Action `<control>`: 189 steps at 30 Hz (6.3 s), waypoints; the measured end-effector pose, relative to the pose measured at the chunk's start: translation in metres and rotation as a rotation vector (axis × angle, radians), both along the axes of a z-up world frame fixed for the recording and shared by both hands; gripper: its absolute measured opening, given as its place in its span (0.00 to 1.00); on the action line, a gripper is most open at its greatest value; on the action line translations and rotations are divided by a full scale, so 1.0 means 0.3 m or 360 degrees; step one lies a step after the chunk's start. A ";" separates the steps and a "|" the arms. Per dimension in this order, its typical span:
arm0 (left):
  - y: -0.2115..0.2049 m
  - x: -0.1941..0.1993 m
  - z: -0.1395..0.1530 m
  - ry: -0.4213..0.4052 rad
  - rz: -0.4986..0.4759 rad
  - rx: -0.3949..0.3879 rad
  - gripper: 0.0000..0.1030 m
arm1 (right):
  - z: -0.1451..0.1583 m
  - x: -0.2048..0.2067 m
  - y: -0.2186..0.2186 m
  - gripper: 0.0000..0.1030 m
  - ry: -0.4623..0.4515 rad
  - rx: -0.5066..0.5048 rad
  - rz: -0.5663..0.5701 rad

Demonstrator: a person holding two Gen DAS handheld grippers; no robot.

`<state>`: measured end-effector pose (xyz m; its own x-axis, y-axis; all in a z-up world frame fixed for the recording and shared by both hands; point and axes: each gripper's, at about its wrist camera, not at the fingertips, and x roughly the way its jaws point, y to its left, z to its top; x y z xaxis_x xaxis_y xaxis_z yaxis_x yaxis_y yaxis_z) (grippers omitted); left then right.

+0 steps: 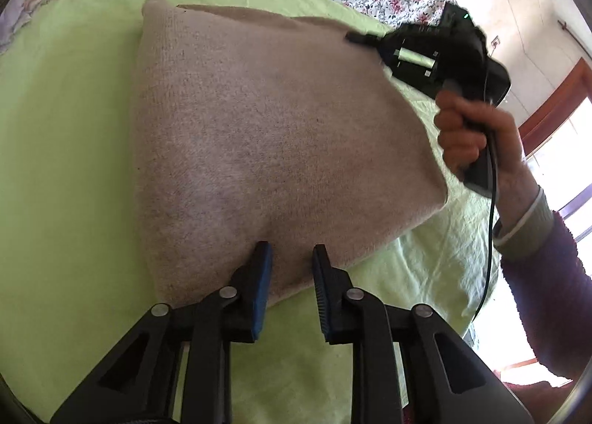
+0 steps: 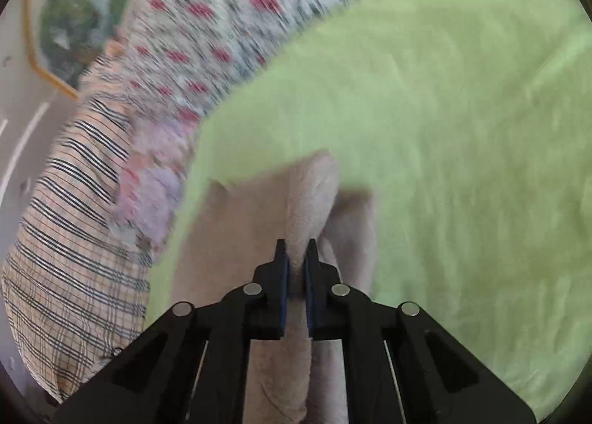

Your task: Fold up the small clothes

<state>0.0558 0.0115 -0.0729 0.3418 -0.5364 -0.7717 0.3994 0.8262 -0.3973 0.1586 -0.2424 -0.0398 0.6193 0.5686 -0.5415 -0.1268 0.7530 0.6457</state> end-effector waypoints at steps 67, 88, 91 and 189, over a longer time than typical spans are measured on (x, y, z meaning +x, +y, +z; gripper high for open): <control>0.206 0.052 -0.012 0.0028 0.0437 0.0146 0.64 | -0.157 -0.532 0.160 0.16 0.0155 -0.0501 0.0095; 0.222 -0.142 0.108 -0.0120 0.0419 0.0168 0.64 | 0.016 -0.649 0.158 0.34 -0.0024 -0.0447 0.0049; 0.194 -0.173 0.138 -0.0171 0.0395 0.0215 0.66 | 0.039 -0.670 0.180 0.34 -0.0060 -0.0489 0.0055; 0.127 -0.196 0.091 -0.0294 0.0448 0.0670 0.85 | 0.012 -0.707 0.281 0.87 -0.0088 -0.0781 0.0129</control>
<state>-0.0029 0.0495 -0.0457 0.5782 -0.0616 -0.8135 0.1715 0.9840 0.0474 -0.0535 -0.1580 -0.0363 0.6191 0.3022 -0.7249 -0.2214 0.9527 0.2082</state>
